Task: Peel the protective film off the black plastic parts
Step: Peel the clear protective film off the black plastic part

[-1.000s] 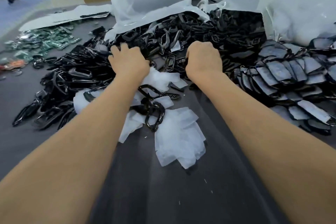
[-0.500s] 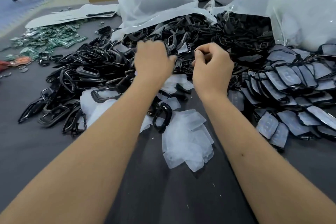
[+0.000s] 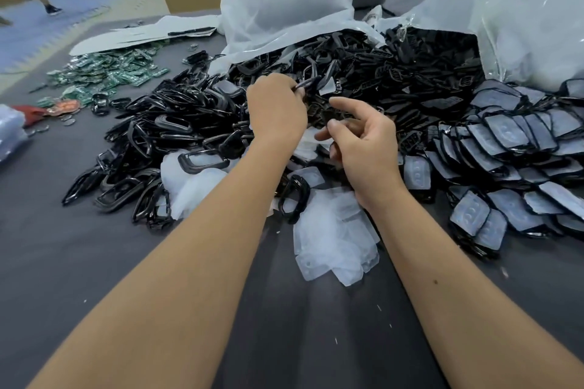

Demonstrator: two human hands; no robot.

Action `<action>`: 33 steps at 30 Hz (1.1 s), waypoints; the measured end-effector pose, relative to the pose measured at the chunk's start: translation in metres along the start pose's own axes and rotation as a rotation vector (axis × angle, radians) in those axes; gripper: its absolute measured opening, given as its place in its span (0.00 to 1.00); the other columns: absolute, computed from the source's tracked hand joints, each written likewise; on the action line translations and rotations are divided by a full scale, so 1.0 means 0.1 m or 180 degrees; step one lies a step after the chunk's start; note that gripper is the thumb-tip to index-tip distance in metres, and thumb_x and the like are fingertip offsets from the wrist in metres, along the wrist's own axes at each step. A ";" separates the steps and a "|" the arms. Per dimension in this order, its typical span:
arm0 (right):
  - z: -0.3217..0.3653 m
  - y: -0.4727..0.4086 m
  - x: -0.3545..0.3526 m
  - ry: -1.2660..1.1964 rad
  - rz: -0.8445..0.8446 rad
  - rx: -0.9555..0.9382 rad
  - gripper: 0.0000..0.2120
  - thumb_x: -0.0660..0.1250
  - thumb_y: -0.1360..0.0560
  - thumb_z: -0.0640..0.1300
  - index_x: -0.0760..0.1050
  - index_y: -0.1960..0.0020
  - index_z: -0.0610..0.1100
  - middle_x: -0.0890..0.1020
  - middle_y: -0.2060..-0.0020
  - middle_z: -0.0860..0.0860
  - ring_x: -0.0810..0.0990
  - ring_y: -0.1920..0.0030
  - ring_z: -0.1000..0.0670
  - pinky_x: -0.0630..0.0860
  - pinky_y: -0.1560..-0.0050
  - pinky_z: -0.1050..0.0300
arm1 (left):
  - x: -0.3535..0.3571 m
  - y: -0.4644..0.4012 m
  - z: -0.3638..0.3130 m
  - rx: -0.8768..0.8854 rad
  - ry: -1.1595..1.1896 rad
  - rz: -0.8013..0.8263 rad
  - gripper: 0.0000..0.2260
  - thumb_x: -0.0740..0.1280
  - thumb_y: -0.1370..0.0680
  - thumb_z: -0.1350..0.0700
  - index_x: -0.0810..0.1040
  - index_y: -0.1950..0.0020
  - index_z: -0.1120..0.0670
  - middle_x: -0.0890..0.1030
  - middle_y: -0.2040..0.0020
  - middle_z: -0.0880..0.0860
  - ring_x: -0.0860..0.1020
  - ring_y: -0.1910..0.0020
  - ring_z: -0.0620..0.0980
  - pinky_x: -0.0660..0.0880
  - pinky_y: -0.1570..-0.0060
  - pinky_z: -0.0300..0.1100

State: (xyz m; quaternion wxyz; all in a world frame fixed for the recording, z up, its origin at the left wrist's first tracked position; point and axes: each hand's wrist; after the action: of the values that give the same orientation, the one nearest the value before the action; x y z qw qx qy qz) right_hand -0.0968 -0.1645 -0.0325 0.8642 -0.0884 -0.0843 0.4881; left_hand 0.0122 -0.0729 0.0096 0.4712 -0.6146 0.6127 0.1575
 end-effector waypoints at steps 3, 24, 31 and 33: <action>0.02 0.00 -0.02 -0.0087 0.0089 0.0021 0.14 0.66 0.19 0.35 0.79 0.36 0.46 0.88 0.60 0.45 0.77 0.71 0.54 0.75 0.69 0.62 | -0.13 0.09 0.04 -0.0319 0.1191 -0.0045 0.05 0.70 0.22 0.61 0.85 0.54 0.56 0.83 0.62 0.51 0.84 0.57 0.54 0.80 0.50 0.45; -0.03 -0.02 0.01 0.0148 0.0105 -0.0438 0.10 0.78 0.27 0.37 0.78 0.58 0.46 0.86 0.59 0.44 0.87 0.59 0.41 0.86 0.58 0.43 | -0.26 0.85 0.30 -0.0712 0.2383 -0.0078 0.11 0.69 0.22 0.67 0.86 0.47 0.54 0.81 0.62 0.57 0.86 0.69 0.52 0.85 0.57 0.50; -0.03 0.00 0.05 -0.0023 0.0073 -0.0228 0.06 0.81 0.29 0.36 0.84 0.59 0.42 0.86 0.64 0.46 0.87 0.64 0.45 0.84 0.62 0.57 | -0.22 0.80 0.34 -0.0686 0.2614 0.0238 0.15 0.65 0.20 0.68 0.87 0.49 0.52 0.78 0.66 0.46 0.86 0.66 0.52 0.84 0.49 0.57; -0.02 0.00 0.06 -0.0054 -0.0003 -0.0168 0.05 0.81 0.29 0.36 0.85 0.58 0.40 0.86 0.65 0.44 0.87 0.65 0.44 0.83 0.63 0.56 | -0.21 0.78 0.37 -0.0758 0.2754 0.0276 0.17 0.63 0.21 0.69 0.88 0.51 0.51 0.79 0.63 0.49 0.86 0.65 0.53 0.84 0.48 0.58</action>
State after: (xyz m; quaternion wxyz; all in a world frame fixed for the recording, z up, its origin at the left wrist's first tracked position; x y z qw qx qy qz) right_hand -0.0932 -0.1599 -0.0343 0.8610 -0.1071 -0.1045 0.4860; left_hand -0.0482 -0.0165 -0.0230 0.0905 -0.6477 0.7561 -0.0250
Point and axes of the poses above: each hand's wrist, its own y-axis away from the middle knuckle, its own x-axis out of the palm, z = x × y
